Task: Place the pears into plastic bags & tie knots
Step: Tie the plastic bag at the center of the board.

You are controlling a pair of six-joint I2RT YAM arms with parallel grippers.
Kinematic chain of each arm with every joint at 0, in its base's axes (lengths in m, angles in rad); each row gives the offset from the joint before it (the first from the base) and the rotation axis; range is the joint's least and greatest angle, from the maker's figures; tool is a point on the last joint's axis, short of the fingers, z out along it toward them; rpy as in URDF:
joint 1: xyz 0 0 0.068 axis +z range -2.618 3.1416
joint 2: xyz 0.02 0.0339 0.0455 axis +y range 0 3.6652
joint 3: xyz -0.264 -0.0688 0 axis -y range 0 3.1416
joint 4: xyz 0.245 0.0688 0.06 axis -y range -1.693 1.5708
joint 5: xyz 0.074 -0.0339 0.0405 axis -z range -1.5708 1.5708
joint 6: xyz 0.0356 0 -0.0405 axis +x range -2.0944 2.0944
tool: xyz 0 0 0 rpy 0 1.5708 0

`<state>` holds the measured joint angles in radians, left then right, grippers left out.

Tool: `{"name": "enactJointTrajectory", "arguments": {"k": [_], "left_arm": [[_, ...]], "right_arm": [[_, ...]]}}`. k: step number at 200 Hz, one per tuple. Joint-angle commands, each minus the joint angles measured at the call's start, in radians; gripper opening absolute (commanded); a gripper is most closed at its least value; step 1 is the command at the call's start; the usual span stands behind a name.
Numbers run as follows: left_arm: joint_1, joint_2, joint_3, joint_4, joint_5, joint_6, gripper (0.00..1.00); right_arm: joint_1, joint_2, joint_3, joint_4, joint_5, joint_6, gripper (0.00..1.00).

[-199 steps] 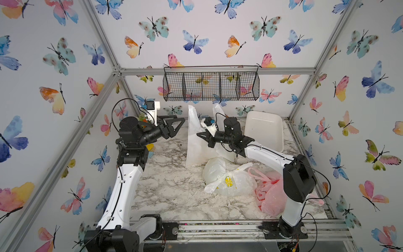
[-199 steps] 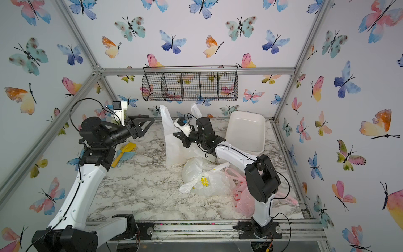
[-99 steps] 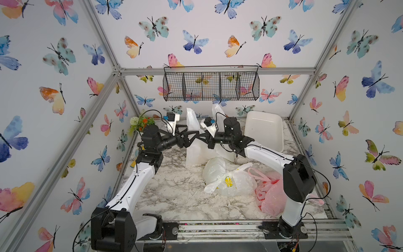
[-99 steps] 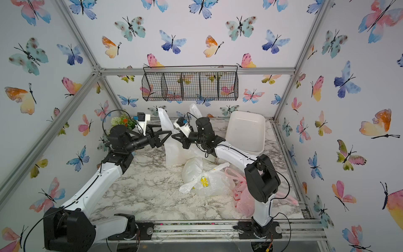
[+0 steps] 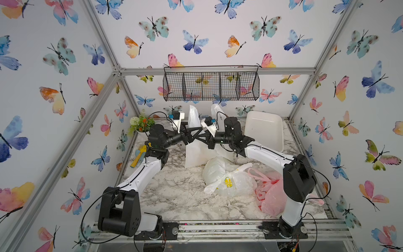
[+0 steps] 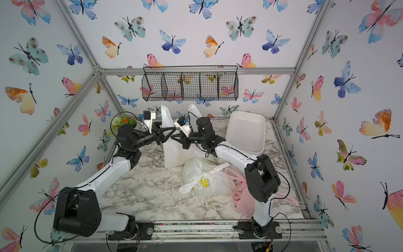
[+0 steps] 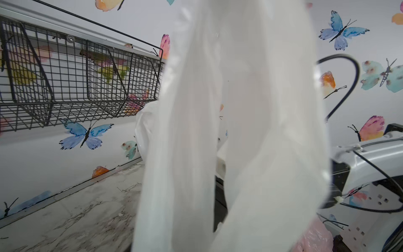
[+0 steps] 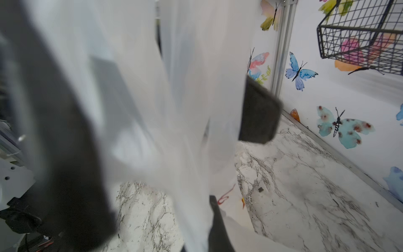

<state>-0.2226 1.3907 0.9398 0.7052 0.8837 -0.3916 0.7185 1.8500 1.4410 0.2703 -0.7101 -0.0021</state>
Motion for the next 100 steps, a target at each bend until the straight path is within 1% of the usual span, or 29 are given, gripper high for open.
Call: {"name": "enactJointTrajectory", "arguments": {"k": [1,13,24,48,59,82,89,100], "left_arm": [[-0.008,0.046,0.017,0.106,0.082,-0.061,0.28],[0.003,0.051,0.009,0.149,0.086,-0.094,0.11],[0.013,0.049,0.002,0.176,0.090,-0.112,0.00],[0.025,0.058,0.002,0.181,0.133,-0.118,0.00],[0.024,0.061,-0.003,0.200,0.149,-0.137,0.00],[0.022,0.070,-0.010,0.249,0.171,-0.180,0.00],[0.021,0.071,-0.012,0.258,0.171,-0.190,0.00],[0.019,0.075,-0.010,0.275,0.177,-0.205,0.00]], "right_arm": [[-0.005,-0.003,0.022,0.030,-0.019,0.030,0.07],[-0.014,-0.030,0.018,0.009,0.006,0.032,0.18],[-0.039,-0.073,0.002,-0.006,0.018,0.051,0.32],[-0.123,-0.206,-0.036,-0.033,0.055,0.088,0.50],[-0.185,-0.250,-0.034,-0.075,0.064,0.114,0.54],[-0.372,-0.285,-0.078,-0.097,0.089,0.228,0.61],[-0.409,-0.283,-0.104,-0.084,0.099,0.244,0.64],[-0.422,-0.267,-0.118,-0.087,0.099,0.218,0.69]]}}
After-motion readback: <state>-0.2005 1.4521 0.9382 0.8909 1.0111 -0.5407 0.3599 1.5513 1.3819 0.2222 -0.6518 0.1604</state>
